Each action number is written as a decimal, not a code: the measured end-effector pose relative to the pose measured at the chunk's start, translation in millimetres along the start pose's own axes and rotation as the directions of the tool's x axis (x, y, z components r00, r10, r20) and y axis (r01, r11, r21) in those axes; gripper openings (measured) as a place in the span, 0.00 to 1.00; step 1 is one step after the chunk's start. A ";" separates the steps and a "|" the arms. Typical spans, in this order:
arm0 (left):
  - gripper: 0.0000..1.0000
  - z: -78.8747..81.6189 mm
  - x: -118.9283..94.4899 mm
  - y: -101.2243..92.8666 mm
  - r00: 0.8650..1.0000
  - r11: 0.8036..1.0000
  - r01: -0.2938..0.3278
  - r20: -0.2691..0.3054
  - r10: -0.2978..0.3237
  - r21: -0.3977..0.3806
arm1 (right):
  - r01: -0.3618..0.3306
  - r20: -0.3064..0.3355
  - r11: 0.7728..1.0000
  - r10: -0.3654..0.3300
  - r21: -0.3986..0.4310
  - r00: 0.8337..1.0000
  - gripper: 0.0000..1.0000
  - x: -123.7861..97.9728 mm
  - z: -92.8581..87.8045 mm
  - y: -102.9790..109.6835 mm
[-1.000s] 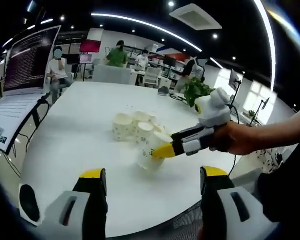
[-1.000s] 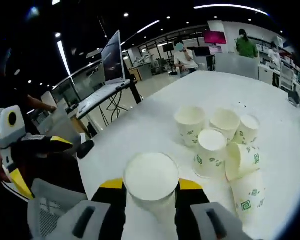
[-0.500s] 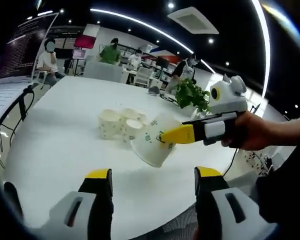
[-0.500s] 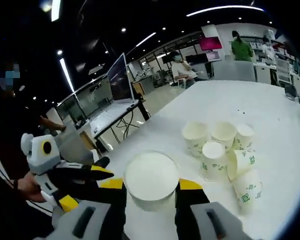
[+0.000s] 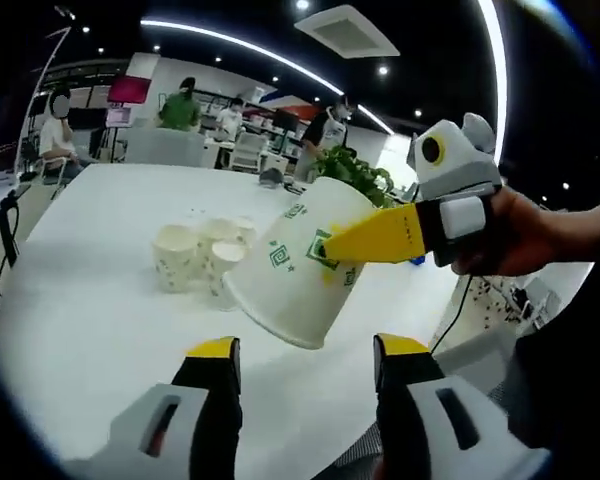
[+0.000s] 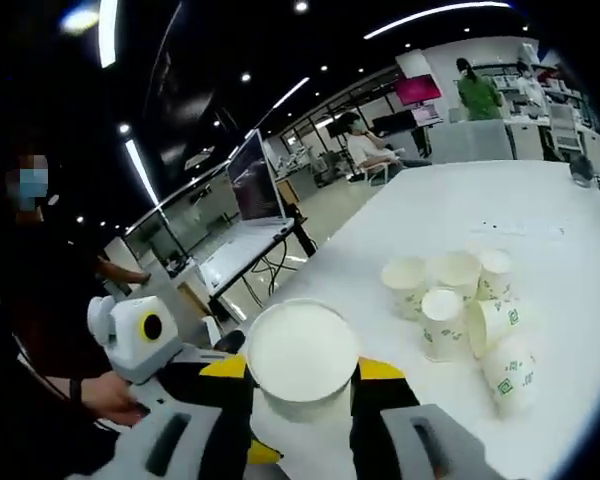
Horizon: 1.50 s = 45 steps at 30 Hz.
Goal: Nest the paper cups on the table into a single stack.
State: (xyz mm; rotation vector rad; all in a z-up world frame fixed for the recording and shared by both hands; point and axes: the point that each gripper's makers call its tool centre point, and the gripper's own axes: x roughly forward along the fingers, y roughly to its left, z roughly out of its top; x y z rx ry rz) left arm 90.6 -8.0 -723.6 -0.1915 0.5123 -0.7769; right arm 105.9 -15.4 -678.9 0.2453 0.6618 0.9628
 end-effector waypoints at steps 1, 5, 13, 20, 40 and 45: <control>0.49 0.3 2.0 -1.0 1.000 1.000 0.011 0.002 -0.011 0.004 | -0.005 0.003 1.000 0.005 0.008 1.000 0.36 0.8 0.4 0.1; 0.39 3.5 4.8 -3.4 0.999 0.999 0.029 0.013 -0.029 0.037 | -0.012 -0.004 1.000 0.012 0.016 1.000 0.37 0.5 -0.7 1.1; 0.27 5.6 10.7 -10.4 0.996 0.993 0.083 0.015 -0.085 0.084 | -0.055 0.004 0.998 0.055 0.036 0.999 0.36 -1.3 0.8 5.1; 0.18 3.5 8.0 -14.7 0.994 0.988 0.108 0.001 -0.108 0.109 | -0.089 -0.004 0.992 0.090 0.084 0.996 0.37 -7.4 -4.7 6.0; 0.07 -2.2 -2.4 -34.4 0.992 0.976 0.124 -0.036 -0.119 0.177 | -0.179 -0.223 0.983 0.167 -0.034 0.960 0.40 -9.7 -50.0 5.2; 0.03 -5.4 -6.7 -38.7 0.991 0.966 0.135 -0.055 -0.126 0.219 | -0.182 -0.249 0.982 0.163 -0.057 0.955 0.33 -7.1 -58.5 8.1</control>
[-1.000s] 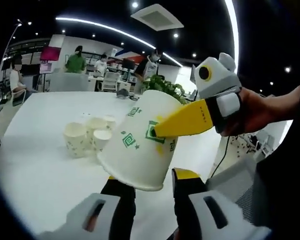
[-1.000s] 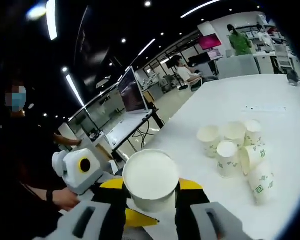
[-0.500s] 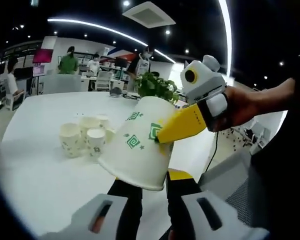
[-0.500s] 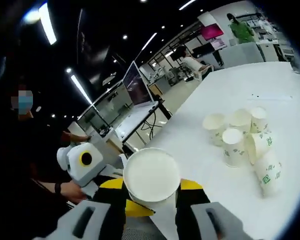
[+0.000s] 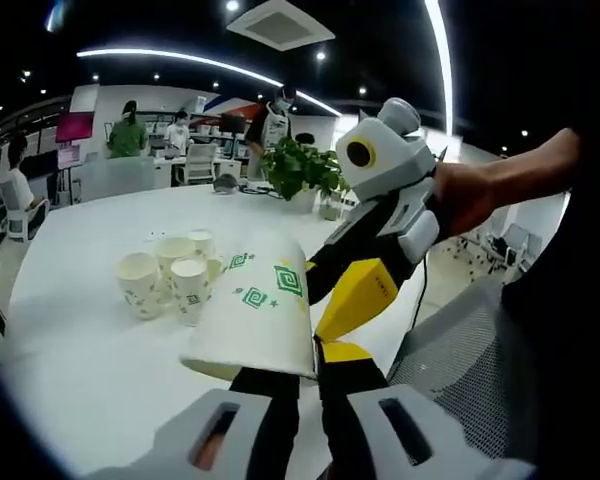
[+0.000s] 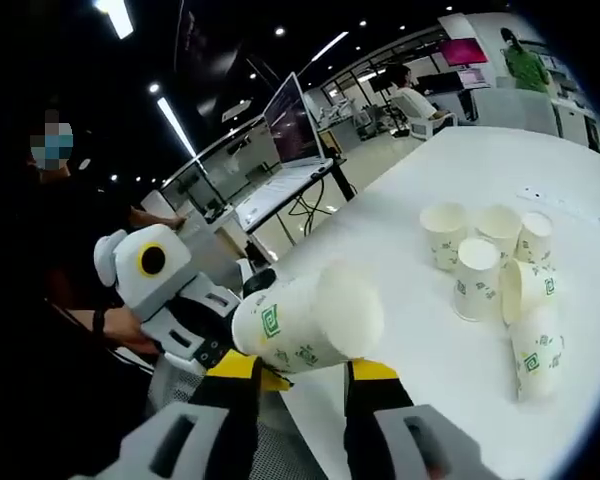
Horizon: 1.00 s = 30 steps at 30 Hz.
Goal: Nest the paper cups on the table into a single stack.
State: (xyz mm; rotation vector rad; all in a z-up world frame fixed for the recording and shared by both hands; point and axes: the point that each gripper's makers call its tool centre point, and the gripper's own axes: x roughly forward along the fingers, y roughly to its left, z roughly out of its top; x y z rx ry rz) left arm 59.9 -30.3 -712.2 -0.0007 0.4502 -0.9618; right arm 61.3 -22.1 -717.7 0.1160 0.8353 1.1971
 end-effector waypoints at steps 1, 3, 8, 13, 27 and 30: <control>0.02 -1.3 -0.8 -0.7 1.000 1.000 0.003 -0.005 -0.003 0.007 | 0.001 -0.007 1.000 -0.001 -0.008 1.000 0.34 0.1 -1.4 -1.6; 0.01 -3.5 -1.6 0.2 1.000 1.000 0.000 -0.014 0.000 0.015 | 0.013 -0.026 1.000 -0.013 -0.021 1.000 0.37 0.3 -5.6 -6.4; 0.00 -14.3 -1.7 3.6 0.998 1.000 -0.009 -0.056 0.010 0.030 | 0.045 -0.012 0.998 -0.046 -0.046 0.999 0.38 -6.3 -3.7 -13.5; 0.00 -26.1 -0.4 3.5 0.994 0.998 -0.008 -0.105 0.014 0.055 | 0.050 0.008 0.997 -0.049 -0.050 0.999 0.37 -11.6 0.5 -14.7; 0.00 -26.8 2.8 3.1 0.994 0.998 -0.001 -0.111 0.009 0.068 | -0.010 0.013 1.000 0.010 -0.005 1.000 0.38 -1.8 1.1 -0.9; 0.00 -26.1 2.9 3.4 0.994 0.998 -0.005 -0.109 0.012 0.068 | -0.018 0.026 1.000 0.018 0.016 1.000 0.38 -1.0 3.6 0.9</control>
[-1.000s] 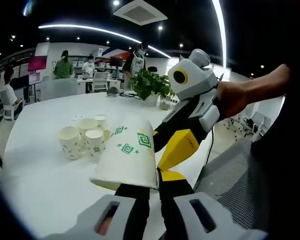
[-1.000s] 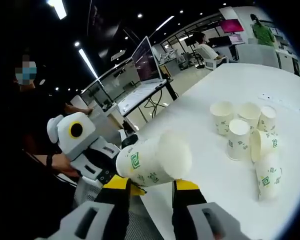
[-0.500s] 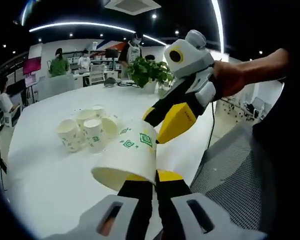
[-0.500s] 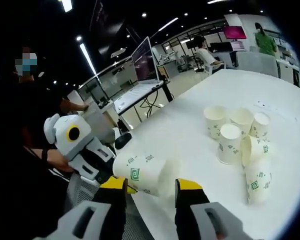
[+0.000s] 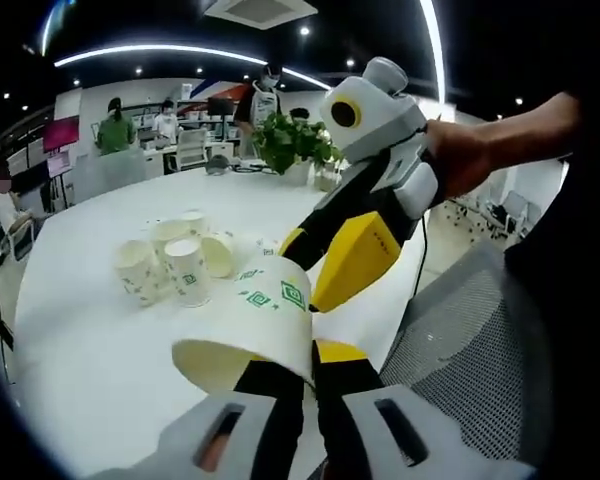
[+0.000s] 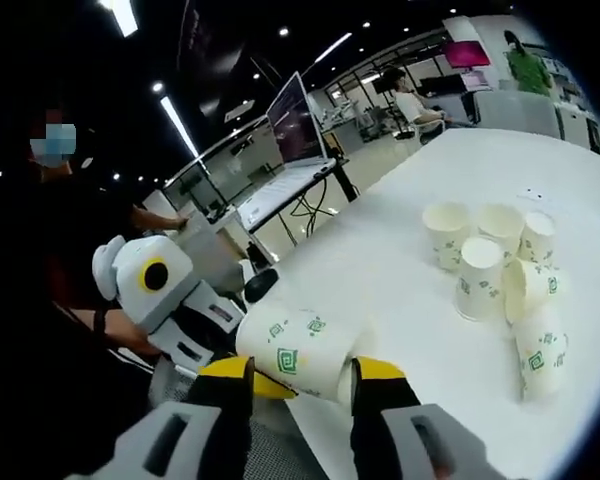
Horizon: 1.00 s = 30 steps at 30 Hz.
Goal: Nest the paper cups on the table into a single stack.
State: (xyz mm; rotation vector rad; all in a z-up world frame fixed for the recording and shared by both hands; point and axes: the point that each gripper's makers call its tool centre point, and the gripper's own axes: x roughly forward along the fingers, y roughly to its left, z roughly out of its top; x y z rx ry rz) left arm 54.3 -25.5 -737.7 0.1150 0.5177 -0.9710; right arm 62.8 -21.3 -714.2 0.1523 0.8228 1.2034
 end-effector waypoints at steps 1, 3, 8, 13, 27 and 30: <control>0.00 0.2 -0.1 -0.1 1.000 1.000 0.000 0.000 0.000 -0.002 | 0.001 0.002 1.000 -0.001 0.005 1.000 0.38 0.2 0.3 -0.8; 0.00 0.3 0.3 -0.2 1.000 1.000 0.001 0.002 -0.001 -0.006 | 0.001 0.004 1.000 -0.001 0.011 1.000 0.38 0.3 0.3 -0.9; 0.01 0.4 3.6 -2.1 1.000 1.000 0.010 0.002 -0.010 -0.019 | -0.041 0.016 0.998 0.040 0.051 0.999 0.33 1.3 -1.1 7.4; 0.00 3.7 6.1 -4.5 1.000 1.000 0.017 0.007 -0.017 -0.015 | -0.037 0.000 0.998 0.037 0.053 0.999 0.34 4.5 -8.9 10.2; 0.00 -3.0 9.3 2.1 0.999 1.000 0.003 -0.049 -0.003 -0.004 | 0.130 0.015 0.991 -0.129 -0.012 0.991 0.55 -16.3 -16.9 -18.0; 0.00 -2.8 14.0 3.6 0.998 1.000 0.008 -0.057 -0.008 -0.004 | 0.176 0.013 0.984 -0.176 -0.031 0.984 0.59 -21.5 -21.3 -25.7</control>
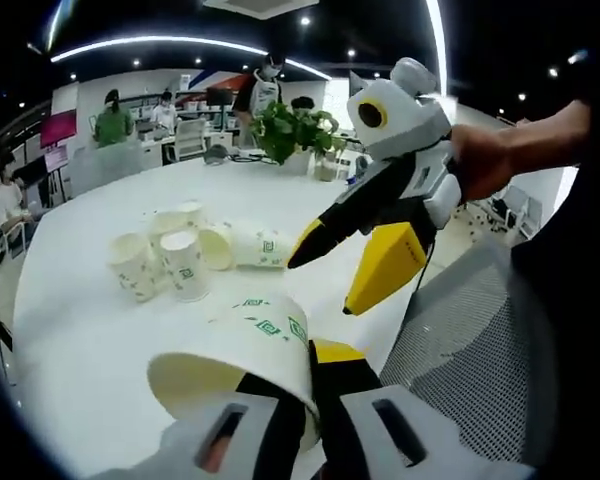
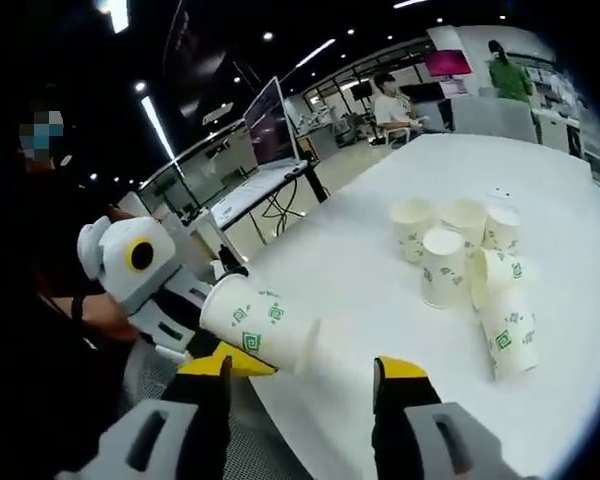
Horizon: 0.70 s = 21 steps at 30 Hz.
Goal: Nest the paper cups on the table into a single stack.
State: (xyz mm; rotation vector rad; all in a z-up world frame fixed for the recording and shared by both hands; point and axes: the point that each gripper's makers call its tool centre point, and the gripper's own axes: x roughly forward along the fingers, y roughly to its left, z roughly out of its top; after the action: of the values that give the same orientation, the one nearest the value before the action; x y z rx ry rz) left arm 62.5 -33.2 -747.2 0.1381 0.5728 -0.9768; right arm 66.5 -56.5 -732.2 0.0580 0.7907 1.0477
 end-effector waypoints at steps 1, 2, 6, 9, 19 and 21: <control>0.00 -0.6 1.6 0.7 1.000 1.000 -0.001 -0.005 0.001 0.002 | 0.011 -0.004 1.000 -0.011 -0.002 1.000 0.60 -1.1 -2.0 -2.0; 0.00 -1.0 3.3 1.2 1.000 1.000 -0.001 -0.011 0.001 0.005 | 0.025 -0.008 1.000 -0.025 -0.007 1.000 0.62 -2.1 -3.8 -4.5; 0.00 -0.3 10.5 2.9 0.999 1.000 0.007 -0.037 -0.007 0.018 | 0.076 -0.016 0.997 -0.076 -0.029 0.997 0.67 -8.4 -10.9 -10.9; 0.00 -2.4 16.7 5.8 0.996 0.998 0.014 -0.087 -0.009 0.055 | 0.101 -0.020 0.994 -0.102 -0.031 0.995 0.70 -13.5 -17.1 -19.4; 0.00 -0.2 28.6 23.6 0.984 0.991 0.018 -0.176 0.006 0.134 | 0.159 -0.004 0.987 -0.159 0.018 0.987 0.72 -26.4 -26.5 -29.7; 0.00 0.7 31.0 30.5 0.983 0.991 0.014 -0.184 0.010 0.130 | 0.167 -0.003 0.986 -0.167 0.026 0.986 0.72 -27.6 -28.6 -30.7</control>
State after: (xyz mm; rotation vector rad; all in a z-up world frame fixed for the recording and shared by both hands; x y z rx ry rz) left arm 100.8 -39.3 -766.9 0.3480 0.6783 -1.0100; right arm 65.1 -103.4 -750.0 0.0132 0.7959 0.8787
